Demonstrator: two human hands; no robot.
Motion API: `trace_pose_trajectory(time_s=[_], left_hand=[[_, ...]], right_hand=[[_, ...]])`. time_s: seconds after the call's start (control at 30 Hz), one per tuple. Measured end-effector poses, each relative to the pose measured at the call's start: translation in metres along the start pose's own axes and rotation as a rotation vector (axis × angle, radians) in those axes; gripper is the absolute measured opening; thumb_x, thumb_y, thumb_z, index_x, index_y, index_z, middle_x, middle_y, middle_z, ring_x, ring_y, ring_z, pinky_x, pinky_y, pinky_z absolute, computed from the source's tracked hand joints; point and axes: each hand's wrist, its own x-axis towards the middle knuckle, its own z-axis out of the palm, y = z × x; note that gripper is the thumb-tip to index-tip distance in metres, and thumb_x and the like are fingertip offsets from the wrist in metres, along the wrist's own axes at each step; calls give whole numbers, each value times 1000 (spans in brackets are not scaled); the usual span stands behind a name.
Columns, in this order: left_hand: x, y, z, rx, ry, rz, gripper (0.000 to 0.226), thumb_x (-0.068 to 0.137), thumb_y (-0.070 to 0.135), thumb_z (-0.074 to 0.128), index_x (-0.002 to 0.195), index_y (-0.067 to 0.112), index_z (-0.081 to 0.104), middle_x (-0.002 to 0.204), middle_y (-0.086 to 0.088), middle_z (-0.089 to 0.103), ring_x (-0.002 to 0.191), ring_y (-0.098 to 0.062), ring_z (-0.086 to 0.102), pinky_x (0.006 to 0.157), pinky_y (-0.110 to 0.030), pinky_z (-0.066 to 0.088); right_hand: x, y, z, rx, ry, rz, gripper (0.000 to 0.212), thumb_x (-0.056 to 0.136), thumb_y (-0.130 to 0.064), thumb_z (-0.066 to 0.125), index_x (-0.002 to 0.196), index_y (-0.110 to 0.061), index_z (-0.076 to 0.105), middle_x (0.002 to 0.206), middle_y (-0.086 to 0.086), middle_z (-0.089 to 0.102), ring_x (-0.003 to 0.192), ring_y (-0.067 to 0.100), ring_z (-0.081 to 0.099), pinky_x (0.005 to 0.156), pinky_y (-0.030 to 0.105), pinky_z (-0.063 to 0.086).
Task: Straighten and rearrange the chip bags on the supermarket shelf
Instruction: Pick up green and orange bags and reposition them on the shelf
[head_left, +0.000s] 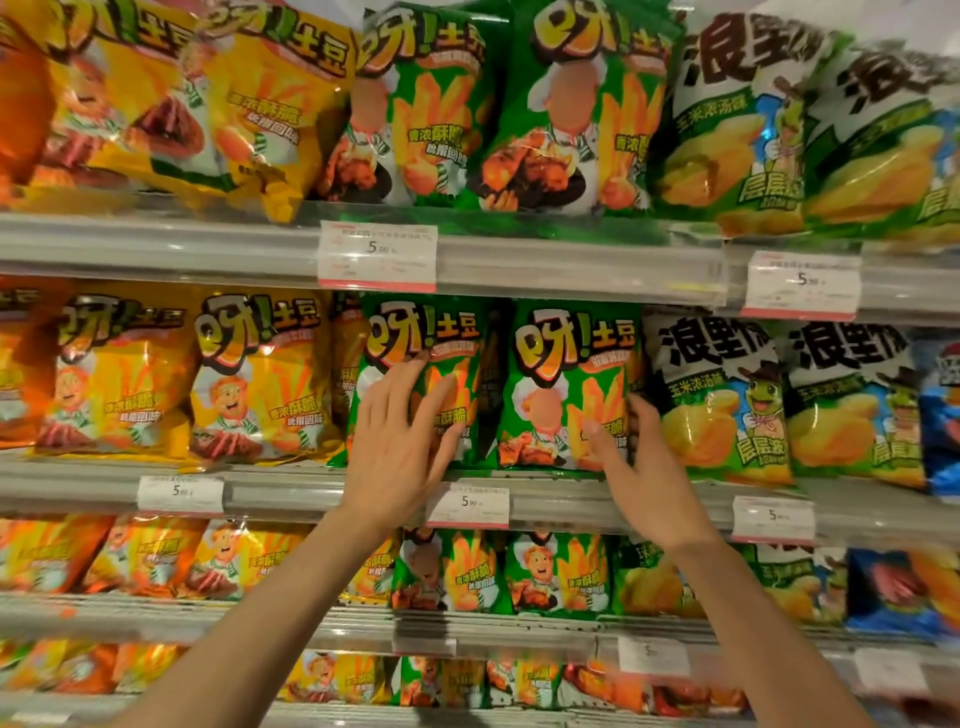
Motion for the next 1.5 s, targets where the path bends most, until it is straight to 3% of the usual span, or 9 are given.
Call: trace_pose_trajectory(time_s=[0.23,0.47,0.6,0.73,0.83,1.0,1.13,1.3,1.5], left_hand=[[0,9,-6,-55,15,6,44,97,26,62,136,9,57,147,-22,44,139,-38,37,110,-54,34],[40,56,-18,-342,-13,44,44,100,28,57,141,11,52,152,-18,38,137,-31,40,107,-37,42],[60,65,-2,-141,-154,139,52,101,36,43,151,21,39,162,-13,26,141,-34,36,108,-45,39],[61,56,12,-22,-193,162,57,104,42,30,157,22,27,165,-11,20,150,-33,24,120,-45,23],[64,56,12,-31,-229,163,59,104,43,30,158,21,25,165,-13,20,150,-35,23,120,-48,24],[57,52,-8,-63,-188,154,54,103,41,42,151,17,39,161,-13,29,148,-32,27,117,-46,27],[42,28,-17,41,-100,-44,45,101,40,45,135,12,54,153,-18,39,140,-37,37,112,-50,31],[32,17,-10,111,-178,-85,53,102,43,39,147,15,44,162,-20,24,153,-32,14,122,-52,15],[34,16,-15,47,-152,-109,49,100,42,46,142,17,48,158,-18,31,151,-32,20,121,-51,17]], right_hand=[[6,7,-10,-19,-71,-5,82,92,-67,48,158,-29,17,149,-9,50,135,16,51,113,45,42],[11,-10,-29,-137,66,-224,81,94,-61,54,158,-40,8,159,-4,34,138,14,46,111,44,45],[25,-14,-29,-482,-9,-323,83,97,-65,43,159,-39,-6,151,5,38,132,24,49,100,40,49],[39,-9,-31,-600,-51,-349,86,95,-71,35,158,-39,-14,163,8,27,145,27,34,112,39,39],[47,-9,-32,-610,-74,-340,87,92,-75,31,157,-41,-14,167,10,19,150,30,27,118,42,34],[33,-10,-26,-614,69,-357,86,96,-69,37,161,-31,-4,169,11,0,155,30,9,124,46,22],[25,-19,-2,-656,197,-424,80,101,-64,32,162,-21,3,169,16,-6,157,30,-4,127,47,10],[32,-21,32,-659,229,-380,77,103,-63,26,162,-17,11,169,19,-1,156,36,0,124,55,15],[34,-19,27,-653,220,-391,83,99,-71,16,162,-19,9,170,16,-1,157,33,-2,125,54,12]])
